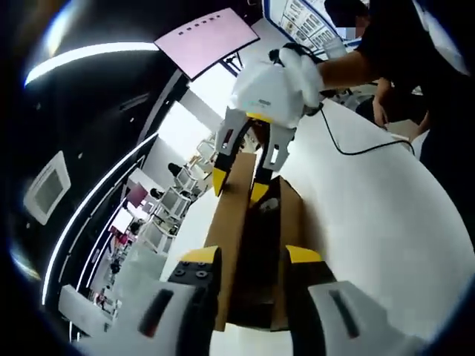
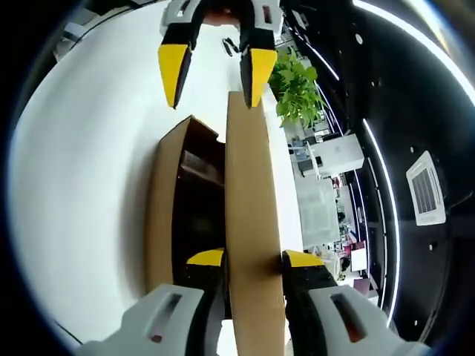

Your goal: Operate the shoe box by opening the lid, removing the specified soft item, and placing it in the target area until the item is outside and the box remains undamaged.

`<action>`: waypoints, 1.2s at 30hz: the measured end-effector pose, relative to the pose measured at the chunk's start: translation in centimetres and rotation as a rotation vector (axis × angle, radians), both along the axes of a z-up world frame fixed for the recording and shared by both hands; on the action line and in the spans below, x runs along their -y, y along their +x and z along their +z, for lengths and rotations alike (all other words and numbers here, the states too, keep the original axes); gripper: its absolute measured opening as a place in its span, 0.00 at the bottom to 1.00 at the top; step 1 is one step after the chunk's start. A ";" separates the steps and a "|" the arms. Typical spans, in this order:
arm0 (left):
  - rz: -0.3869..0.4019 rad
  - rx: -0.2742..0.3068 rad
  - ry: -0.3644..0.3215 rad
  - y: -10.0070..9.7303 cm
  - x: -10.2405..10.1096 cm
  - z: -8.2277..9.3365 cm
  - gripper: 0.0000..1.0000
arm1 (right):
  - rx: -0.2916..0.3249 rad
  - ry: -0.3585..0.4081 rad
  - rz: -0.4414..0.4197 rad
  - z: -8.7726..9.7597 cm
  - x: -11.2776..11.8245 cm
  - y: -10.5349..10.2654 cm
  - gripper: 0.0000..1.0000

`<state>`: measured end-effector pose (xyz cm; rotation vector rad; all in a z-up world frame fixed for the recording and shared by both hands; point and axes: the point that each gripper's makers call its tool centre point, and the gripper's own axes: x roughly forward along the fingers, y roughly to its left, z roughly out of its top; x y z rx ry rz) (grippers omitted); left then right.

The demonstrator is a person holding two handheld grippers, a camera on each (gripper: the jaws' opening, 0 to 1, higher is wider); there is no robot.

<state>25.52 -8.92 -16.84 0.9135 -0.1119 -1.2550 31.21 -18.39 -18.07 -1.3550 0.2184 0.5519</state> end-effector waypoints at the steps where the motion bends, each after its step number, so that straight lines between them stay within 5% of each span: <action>1: -0.010 -0.015 -0.006 -0.2 0.1 -0.2 0.34 | -0.001 0.000 -0.001 0.0 0.0 0.0 0.28; 7: -0.065 -0.104 -0.018 -1.0 0.7 -2.6 0.34 | -0.001 -0.001 -0.005 0.0 0.0 0.0 0.28; 13: -0.135 -0.260 -0.085 -0.8 2.2 -4.2 0.34 | -0.002 0.005 -0.005 0.1 0.0 0.1 0.28; 21: -0.129 -0.301 -0.075 0.8 2.7 -7.2 0.34 | -0.007 0.009 -0.006 0.1 0.0 0.1 0.28; 36: -0.173 -0.371 -0.103 3.1 3.3 -9.0 0.32 | -0.011 0.023 -0.012 0.6 0.1 0.5 0.28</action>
